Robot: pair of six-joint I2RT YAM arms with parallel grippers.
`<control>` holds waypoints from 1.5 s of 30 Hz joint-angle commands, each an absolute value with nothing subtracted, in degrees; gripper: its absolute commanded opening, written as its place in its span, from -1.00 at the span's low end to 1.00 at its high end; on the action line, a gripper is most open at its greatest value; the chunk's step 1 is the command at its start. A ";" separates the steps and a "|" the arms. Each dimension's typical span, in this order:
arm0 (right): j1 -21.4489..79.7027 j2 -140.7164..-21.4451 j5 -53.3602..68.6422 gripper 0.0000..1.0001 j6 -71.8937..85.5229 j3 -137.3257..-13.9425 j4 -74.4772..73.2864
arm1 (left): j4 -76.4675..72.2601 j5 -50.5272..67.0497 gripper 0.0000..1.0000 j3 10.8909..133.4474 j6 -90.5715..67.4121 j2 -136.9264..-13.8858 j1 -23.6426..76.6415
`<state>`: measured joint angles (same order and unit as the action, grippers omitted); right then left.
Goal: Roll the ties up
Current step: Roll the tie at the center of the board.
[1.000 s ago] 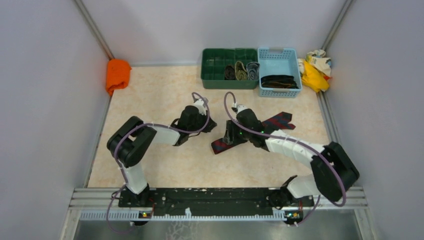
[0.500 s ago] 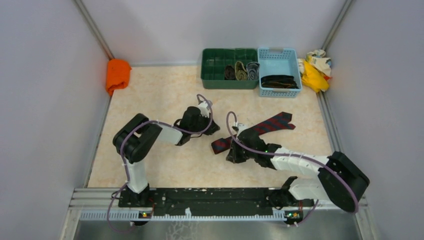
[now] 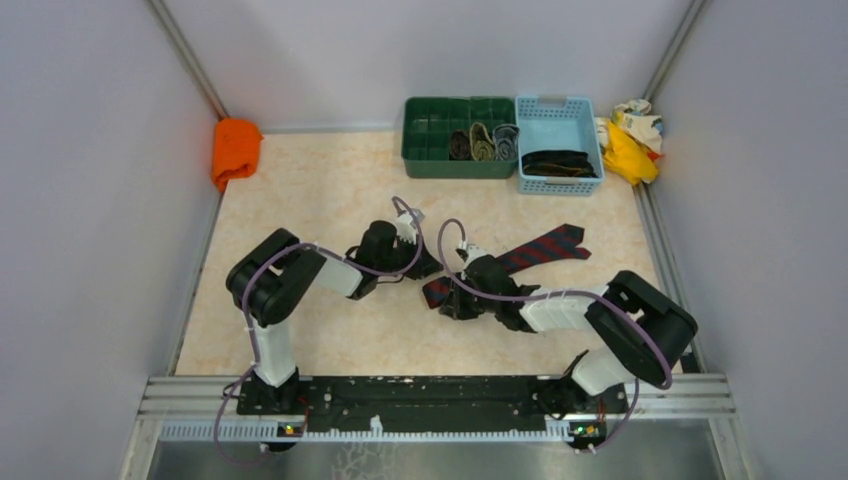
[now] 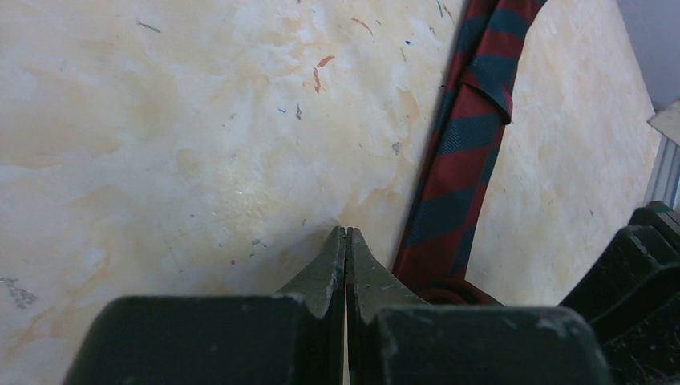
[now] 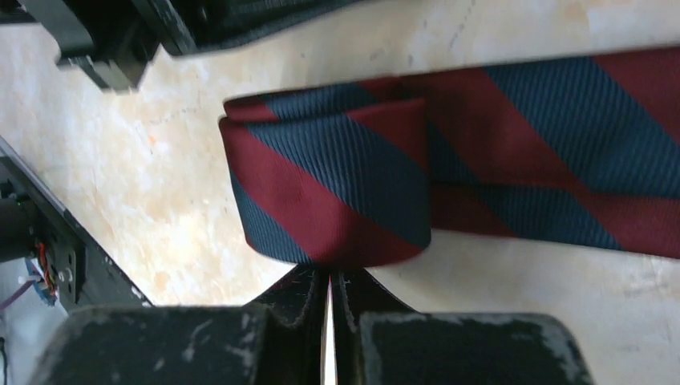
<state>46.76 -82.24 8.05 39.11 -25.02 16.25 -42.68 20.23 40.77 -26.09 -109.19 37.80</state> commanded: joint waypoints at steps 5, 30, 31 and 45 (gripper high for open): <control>47.20 -87.38 4.92 -1.00 37.48 -28.69 18.21 | -44.13 26.36 -1.00 38.57 -27.31 -110.59 38.66; 57.02 -69.72 -14.34 -0.65 29.76 -39.36 -12.89 | -10.50 -22.40 -1.00 41.80 -38.05 -88.92 34.64; 58.11 -70.32 -16.12 -0.50 28.97 -40.94 -14.13 | -9.68 -23.76 -1.00 39.59 -39.88 -85.44 34.67; 66.42 -91.47 -32.58 0.09 22.47 -60.09 -23.54 | -1.12 -41.73 -1.00 23.54 -45.98 -47.83 32.98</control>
<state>65.60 -87.77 -27.16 24.53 -55.83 -19.81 -5.89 -35.70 25.45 -44.03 -51.51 34.20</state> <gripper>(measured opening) 0.526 0.005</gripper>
